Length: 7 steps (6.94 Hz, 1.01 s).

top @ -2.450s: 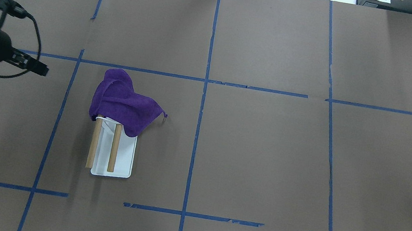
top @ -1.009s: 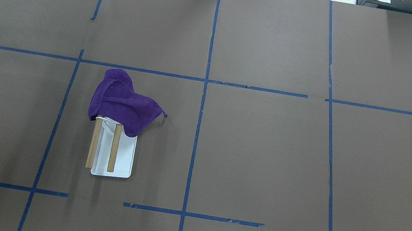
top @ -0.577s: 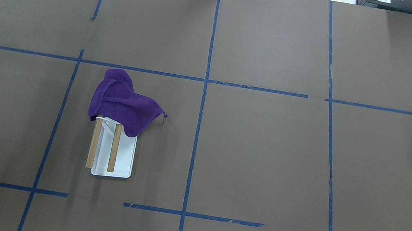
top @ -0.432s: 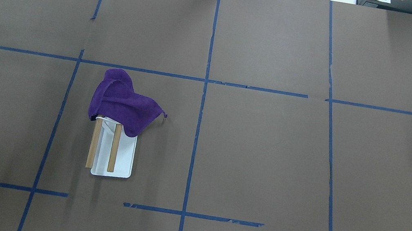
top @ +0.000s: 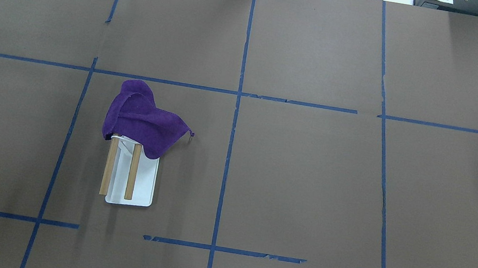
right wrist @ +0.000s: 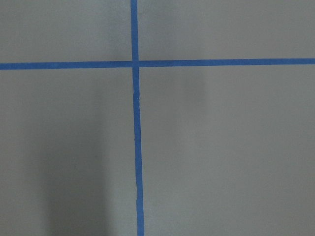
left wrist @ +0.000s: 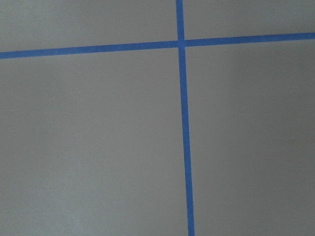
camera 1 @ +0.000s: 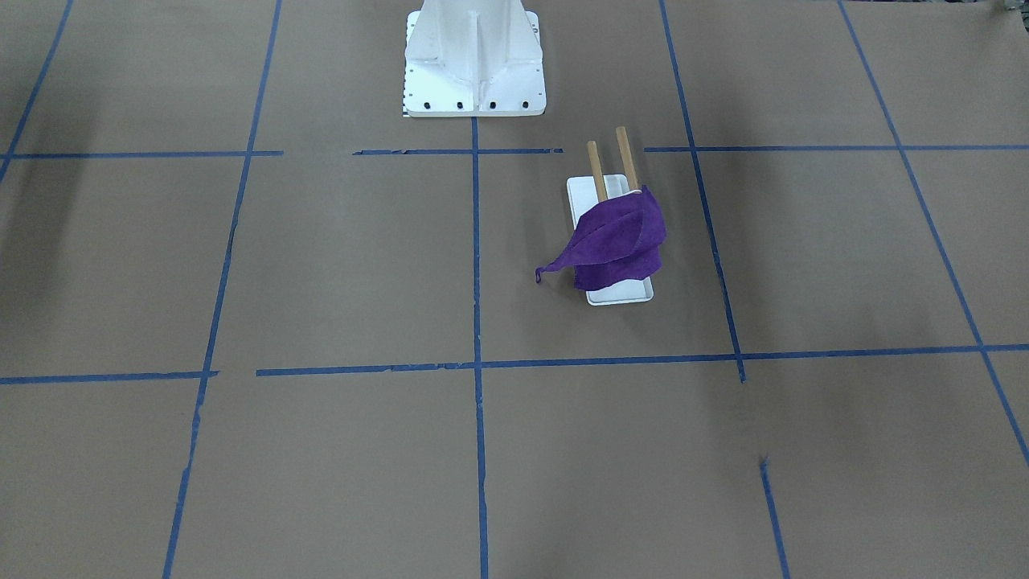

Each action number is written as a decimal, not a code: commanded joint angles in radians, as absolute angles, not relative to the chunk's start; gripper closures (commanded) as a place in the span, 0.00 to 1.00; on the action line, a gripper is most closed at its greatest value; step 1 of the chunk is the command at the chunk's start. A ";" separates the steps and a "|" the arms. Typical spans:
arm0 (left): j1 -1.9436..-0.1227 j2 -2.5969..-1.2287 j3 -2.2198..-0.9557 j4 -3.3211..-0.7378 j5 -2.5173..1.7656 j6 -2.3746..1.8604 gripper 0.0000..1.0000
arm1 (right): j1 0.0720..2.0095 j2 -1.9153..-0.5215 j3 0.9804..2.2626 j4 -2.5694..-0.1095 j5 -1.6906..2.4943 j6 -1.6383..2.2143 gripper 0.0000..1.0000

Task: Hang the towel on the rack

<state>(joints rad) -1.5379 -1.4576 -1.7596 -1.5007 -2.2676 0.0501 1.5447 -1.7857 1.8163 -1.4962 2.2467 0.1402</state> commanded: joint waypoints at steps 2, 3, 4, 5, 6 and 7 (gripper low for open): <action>-1.537 -1.465 -1.750 -1.505 -2.250 0.051 0.00 | 1.545 -1.784 1.816 -1.494 2.249 0.144 0.00; -1.537 -1.465 -1.750 -1.505 -2.250 0.049 0.00 | 1.545 -1.787 1.816 -1.491 2.253 0.143 0.00; -1.537 -1.465 -1.750 -1.505 -2.250 0.049 0.00 | 1.545 -1.787 1.816 -1.491 2.253 0.143 0.00; -1.537 -1.466 -1.749 -1.505 -2.250 0.049 0.00 | 1.545 -1.787 1.816 -1.491 2.253 0.141 0.00; -1.537 -1.466 -1.749 -1.505 -2.250 0.049 0.00 | 1.545 -1.787 1.816 -1.490 2.253 0.141 0.00; -1.537 -1.466 -1.750 -1.505 -2.250 0.048 0.00 | 1.543 -1.787 1.816 -1.491 2.253 0.141 0.00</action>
<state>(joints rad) -1.5371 -1.4662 -1.7494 -1.5048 -2.2504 0.0487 1.5441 -1.7870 1.8162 -1.4904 2.2534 0.1413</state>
